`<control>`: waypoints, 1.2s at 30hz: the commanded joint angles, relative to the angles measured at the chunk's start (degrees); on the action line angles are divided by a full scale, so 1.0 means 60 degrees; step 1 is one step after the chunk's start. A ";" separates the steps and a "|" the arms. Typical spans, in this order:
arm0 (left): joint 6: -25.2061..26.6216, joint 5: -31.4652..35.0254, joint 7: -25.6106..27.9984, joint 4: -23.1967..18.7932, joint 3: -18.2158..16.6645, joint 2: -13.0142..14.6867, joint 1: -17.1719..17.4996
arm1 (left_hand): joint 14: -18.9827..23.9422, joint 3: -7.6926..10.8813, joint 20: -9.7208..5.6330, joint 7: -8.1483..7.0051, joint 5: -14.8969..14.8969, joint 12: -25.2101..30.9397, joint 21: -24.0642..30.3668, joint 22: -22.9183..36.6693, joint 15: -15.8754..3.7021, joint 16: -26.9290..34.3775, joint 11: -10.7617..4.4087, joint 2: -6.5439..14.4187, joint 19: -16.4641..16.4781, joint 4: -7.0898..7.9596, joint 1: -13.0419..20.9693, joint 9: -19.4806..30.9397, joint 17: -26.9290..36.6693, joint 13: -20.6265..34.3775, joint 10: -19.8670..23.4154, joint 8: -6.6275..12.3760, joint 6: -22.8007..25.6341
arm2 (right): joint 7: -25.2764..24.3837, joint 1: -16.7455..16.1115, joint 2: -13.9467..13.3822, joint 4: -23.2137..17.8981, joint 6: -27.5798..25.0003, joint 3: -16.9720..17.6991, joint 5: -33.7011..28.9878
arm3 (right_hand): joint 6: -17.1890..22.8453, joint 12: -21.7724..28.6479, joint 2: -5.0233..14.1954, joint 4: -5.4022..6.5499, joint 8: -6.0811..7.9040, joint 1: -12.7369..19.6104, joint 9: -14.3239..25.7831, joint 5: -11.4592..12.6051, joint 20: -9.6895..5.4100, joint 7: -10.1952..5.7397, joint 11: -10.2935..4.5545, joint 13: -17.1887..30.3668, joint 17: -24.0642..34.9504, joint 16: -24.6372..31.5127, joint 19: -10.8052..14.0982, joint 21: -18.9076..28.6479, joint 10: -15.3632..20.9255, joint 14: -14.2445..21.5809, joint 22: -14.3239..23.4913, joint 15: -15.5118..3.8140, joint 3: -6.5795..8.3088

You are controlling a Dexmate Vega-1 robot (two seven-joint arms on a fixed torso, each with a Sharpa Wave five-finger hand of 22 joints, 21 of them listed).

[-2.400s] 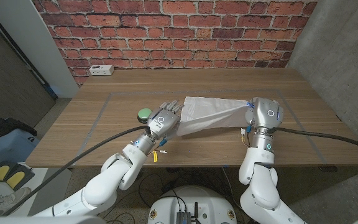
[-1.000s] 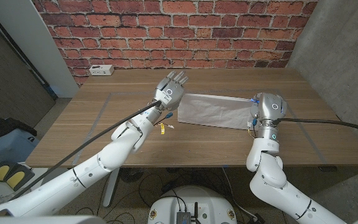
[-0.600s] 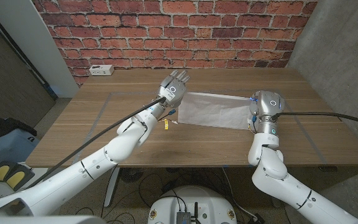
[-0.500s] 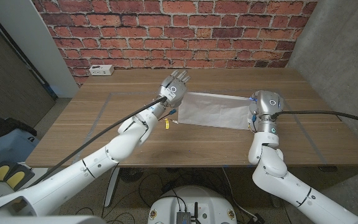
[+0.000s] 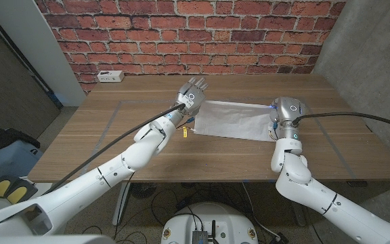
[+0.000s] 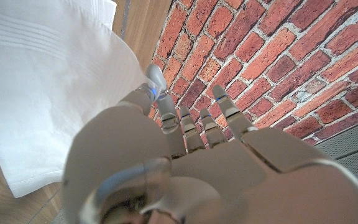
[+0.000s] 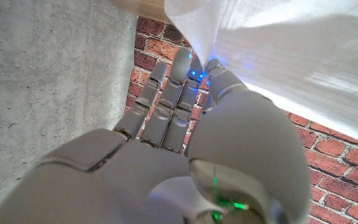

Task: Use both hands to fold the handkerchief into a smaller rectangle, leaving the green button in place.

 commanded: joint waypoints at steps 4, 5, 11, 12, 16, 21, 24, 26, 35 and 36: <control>0.0150 -0.0273 0.0174 0.0870 0.0536 -0.0247 -0.0583 | 0.0068 0.0100 -0.0015 -0.0288 -0.0075 -0.0040 0.0113 0.0007 -0.0068 0.0012 -0.0045 -0.0028 0.0024 -0.0017 -0.0008 -0.0030 0.0024 0.0031 0.0087 0.0050 0.0274 | 0.1031 0.1141 -0.0300 0.0755 0.0013 -0.0878 -0.0077 | 0.0260 -0.0191 0.0115 0.0049 -0.0136 -0.0193 -0.0027 -0.0028 -0.0022 0.0225 -0.0135 -0.0019 0.0179 -0.0020 -0.0134 0.0113 -0.0295 -0.0198 0.0020 -0.0866 0.0119; 0.0163 -0.0296 0.0201 0.0916 0.0564 -0.0256 -0.0605 | 0.0066 0.0104 -0.0010 -0.0280 -0.0079 -0.0041 0.0117 0.0005 -0.0070 0.0010 -0.0041 -0.0033 0.0026 -0.0020 -0.0014 -0.0037 0.0023 0.0031 0.0091 0.0051 0.0272 | 0.1082 0.1193 -0.0327 0.0789 0.0065 -0.0911 -0.0068 | 0.0248 -0.0206 0.0118 0.0050 -0.0146 -0.0199 -0.0032 -0.0027 -0.0024 0.0175 -0.0142 -0.0024 0.0190 -0.0022 -0.0145 0.0117 -0.0313 -0.0206 0.0019 -0.0869 0.0124; 0.0267 -0.0327 0.0216 0.1179 0.0742 -0.0314 -0.0756 | 0.0092 0.0131 -0.0010 -0.0328 -0.0101 -0.0045 0.0134 -0.0003 -0.0077 0.0013 -0.0051 -0.0059 0.0022 -0.0034 -0.0044 -0.0135 0.0023 0.0031 0.0115 0.0020 0.0261 | 0.1242 0.1479 -0.0280 0.1080 0.0131 -0.1083 -0.0092 | 0.0195 -0.0258 0.0143 0.0068 -0.0191 -0.0243 -0.0055 -0.0025 -0.0027 0.0163 -0.0160 -0.0046 0.0224 -0.0048 -0.0207 0.0133 -0.0351 -0.0253 0.0010 -0.0877 0.0140; 0.0277 -0.0344 0.0210 0.1228 0.0769 -0.0326 -0.0788 | 0.0091 0.0132 -0.0013 -0.0329 -0.0102 -0.0046 0.0135 -0.0004 -0.0077 0.0013 -0.0050 -0.0060 0.0023 -0.0035 -0.0046 -0.0132 0.0023 0.0031 0.0115 0.0026 0.0269 | 0.1271 0.1520 -0.0283 0.1122 0.0162 -0.1109 -0.0087 | 0.0183 -0.0266 0.0147 0.0068 -0.0200 -0.0246 -0.0059 -0.0026 -0.0025 0.0145 -0.0192 -0.0051 0.0219 -0.0050 -0.0210 0.0139 -0.0353 -0.0253 0.0009 -0.0884 0.0139; 0.0337 -0.0388 0.0280 0.1460 0.0886 -0.0394 -0.0923 | 0.0095 0.0145 -0.0010 -0.0328 -0.0119 -0.0051 0.0147 -0.0009 -0.0074 0.0010 -0.0040 -0.0083 0.0028 -0.0046 -0.0065 -0.0179 0.0022 0.0031 0.0122 0.0015 0.0263 | 0.1400 0.1701 -0.0269 0.1325 0.0245 -0.1244 -0.0109 | 0.0159 -0.0293 0.0151 0.0069 -0.0220 -0.0260 -0.0068 -0.0028 -0.0035 0.0122 -0.0170 -0.0062 0.0215 -0.0055 -0.0233 0.0149 -0.0378 -0.0261 0.0005 -0.0891 0.0133; 0.0378 -0.0464 0.0444 0.1770 0.1050 -0.0488 -0.1115 | 0.0126 0.0165 -0.0001 -0.0321 -0.0150 -0.0031 0.0168 -0.0021 -0.0090 0.0015 -0.0088 -0.0129 0.0046 -0.0075 -0.0088 -0.0259 0.0020 0.0029 0.0208 0.0025 0.0338 | 0.1611 0.1944 -0.0238 0.1581 0.0313 -0.1401 -0.0132 | 0.0148 -0.0332 0.0165 0.0068 -0.0242 -0.0275 -0.0084 -0.0028 -0.0036 0.0103 -0.0224 -0.0063 0.0209 -0.0094 -0.0263 0.0169 -0.0431 -0.0328 -0.0002 -0.0890 0.0138; 0.0404 -0.0528 0.0555 0.1965 0.1151 -0.0550 -0.1229 | 0.0158 0.0172 -0.0002 -0.0334 -0.0167 -0.0025 0.0178 -0.0028 -0.0098 0.0023 -0.0116 -0.0166 0.0060 -0.0100 -0.0096 -0.0320 0.0018 0.0028 0.0242 0.0019 0.0378 | 0.1745 0.2094 -0.0214 0.1726 0.0314 -0.1511 -0.0181 | 0.0131 -0.0346 0.0174 0.0077 -0.0254 -0.0290 -0.0089 -0.0028 -0.0040 0.0076 -0.0241 -0.0070 0.0202 -0.0108 -0.0271 0.0176 -0.0440 -0.0340 -0.0004 -0.0882 0.0139; 0.0400 -0.0603 0.0590 0.2083 0.1213 -0.0589 -0.1309 | 0.0166 0.0176 -0.0003 -0.0345 -0.0173 -0.0017 0.0184 -0.0031 -0.0106 0.0023 -0.0116 -0.0181 0.0071 -0.0111 -0.0098 -0.0344 0.0017 0.0027 0.0271 0.0014 0.0388 | 0.1859 0.2202 -0.0188 0.1825 0.0313 -0.1593 -0.0212 | 0.0109 -0.0380 0.0175 0.0075 -0.0271 -0.0297 -0.0096 -0.0030 -0.0037 0.0049 -0.0266 -0.0080 0.0183 -0.0119 -0.0282 0.0186 -0.0487 -0.0341 -0.0007 -0.0889 0.0135; 0.0609 -0.0774 0.0738 0.2675 0.1522 -0.0810 -0.1626 | 0.0254 0.0211 0.0003 -0.0425 -0.0218 -0.0026 0.0212 -0.0049 -0.0156 0.0039 -0.0119 -0.0266 0.0101 -0.0183 -0.0114 -0.0511 0.0012 0.0025 0.0305 -0.0045 0.0385 | 0.2284 0.2664 -0.0106 0.2277 0.0459 -0.1905 -0.0322 | 0.0012 -0.0507 0.0190 0.0081 -0.0341 -0.0344 -0.0129 -0.0029 -0.0017 -0.0007 -0.0287 -0.0130 0.0085 -0.0254 -0.0345 0.0223 -0.0644 -0.0449 -0.0023 -0.0883 0.0150; 0.0620 -0.0802 0.0722 0.2732 0.1557 -0.0829 -0.1665 | 0.0253 0.0216 -0.0002 -0.0462 -0.0224 -0.0025 0.0216 -0.0052 -0.0155 0.0035 -0.0133 -0.0278 0.0104 -0.0193 -0.0116 -0.0538 0.0012 0.0024 0.0316 -0.0055 0.0389 | 0.2329 0.2717 -0.0091 0.2334 0.0478 -0.1936 -0.0331 | -0.0020 -0.0540 0.0197 0.0091 -0.0359 -0.0363 -0.0135 -0.0029 -0.0011 -0.0027 -0.0280 -0.0141 0.0044 -0.0302 -0.0344 0.0235 -0.0693 -0.0487 -0.0026 -0.0873 0.0152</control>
